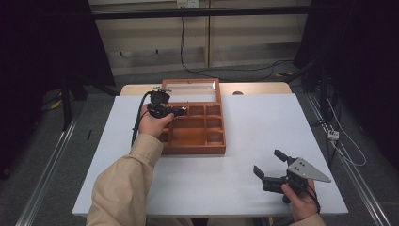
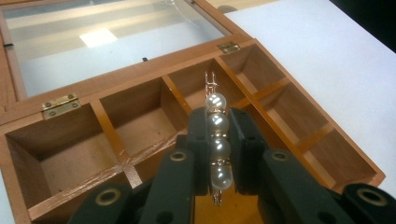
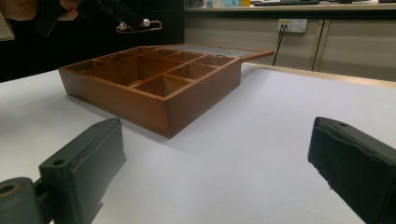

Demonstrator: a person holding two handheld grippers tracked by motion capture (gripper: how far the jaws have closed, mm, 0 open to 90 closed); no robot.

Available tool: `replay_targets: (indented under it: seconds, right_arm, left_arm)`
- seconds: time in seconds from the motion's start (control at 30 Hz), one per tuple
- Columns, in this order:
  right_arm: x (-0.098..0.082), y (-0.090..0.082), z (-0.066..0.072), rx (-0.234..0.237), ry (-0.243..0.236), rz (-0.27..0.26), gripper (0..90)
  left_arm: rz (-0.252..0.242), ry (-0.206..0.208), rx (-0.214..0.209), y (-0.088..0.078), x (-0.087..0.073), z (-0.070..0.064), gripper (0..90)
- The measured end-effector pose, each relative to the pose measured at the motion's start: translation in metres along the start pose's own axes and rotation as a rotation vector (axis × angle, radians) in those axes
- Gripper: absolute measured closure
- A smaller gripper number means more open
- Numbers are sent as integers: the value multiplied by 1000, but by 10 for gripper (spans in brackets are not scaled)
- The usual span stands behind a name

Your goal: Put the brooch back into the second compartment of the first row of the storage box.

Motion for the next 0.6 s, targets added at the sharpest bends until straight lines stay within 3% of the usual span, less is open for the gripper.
replay_targets:
  seconds: [0.6]
  right_arm:
    - [0,-1,-1,2,2,-1,33]
  left_arm:
    - [-5,-11,22,7,5,7,800]
Point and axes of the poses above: each handheld gripper's, and its own axes: y roughly forward along the jaws, x roughly out of its top, z roughly to its left, the point moved 3 cm from there along y, roughly forward along the jaws, and after that the axes turned 2 degrees about y, right-handed, at the moved point
